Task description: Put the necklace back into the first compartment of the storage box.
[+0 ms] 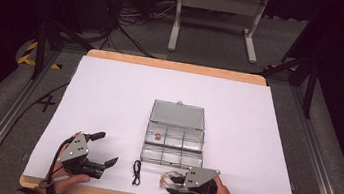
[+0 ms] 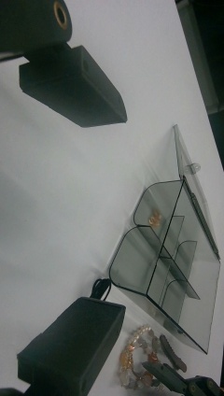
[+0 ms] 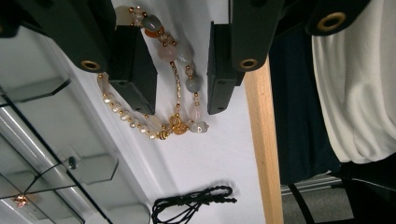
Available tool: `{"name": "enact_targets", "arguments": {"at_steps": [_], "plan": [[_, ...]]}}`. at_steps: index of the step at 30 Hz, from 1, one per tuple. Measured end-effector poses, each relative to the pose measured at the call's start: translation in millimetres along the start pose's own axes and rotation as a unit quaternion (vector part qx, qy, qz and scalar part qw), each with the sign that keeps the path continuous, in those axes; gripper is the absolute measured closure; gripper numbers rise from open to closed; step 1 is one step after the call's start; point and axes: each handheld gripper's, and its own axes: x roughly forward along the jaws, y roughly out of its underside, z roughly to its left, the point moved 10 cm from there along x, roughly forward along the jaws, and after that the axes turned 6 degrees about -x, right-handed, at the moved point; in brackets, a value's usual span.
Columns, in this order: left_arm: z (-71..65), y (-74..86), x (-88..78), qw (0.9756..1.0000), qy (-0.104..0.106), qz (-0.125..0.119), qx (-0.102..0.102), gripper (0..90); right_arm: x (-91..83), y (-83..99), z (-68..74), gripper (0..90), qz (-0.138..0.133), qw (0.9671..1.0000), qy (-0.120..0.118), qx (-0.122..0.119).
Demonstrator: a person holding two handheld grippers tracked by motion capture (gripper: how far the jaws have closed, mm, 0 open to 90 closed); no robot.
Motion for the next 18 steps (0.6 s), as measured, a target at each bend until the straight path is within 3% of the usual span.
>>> {"name": "enact_targets", "arguments": {"at_steps": [3,8,12,18], "plan": [[0.9,-0.3,-1.1,0.9999,-0.002,0.000,0.010,10.1,2.5,0.2,0.6,67.4,0.004,1.0000,-0.003,-0.001],[0.4,-0.4,-0.8,1.0000,0.000,-0.002,0.003,10.1,3.7,0.5,-0.1,68.5,0.005,1.0000,-0.005,0.005],[0.2,-0.1,-0.2,1.0000,-0.002,0.001,0.007,10.1,3.9,0.4,0.7,70.1,0.007,1.0000,-0.003,-0.004],[1.2,-0.3,-0.6,0.9999,-0.004,0.000,0.010,10.5,4.2,-1.1,4.2,84.9,0.017,0.9997,-0.004,-0.017]]}}
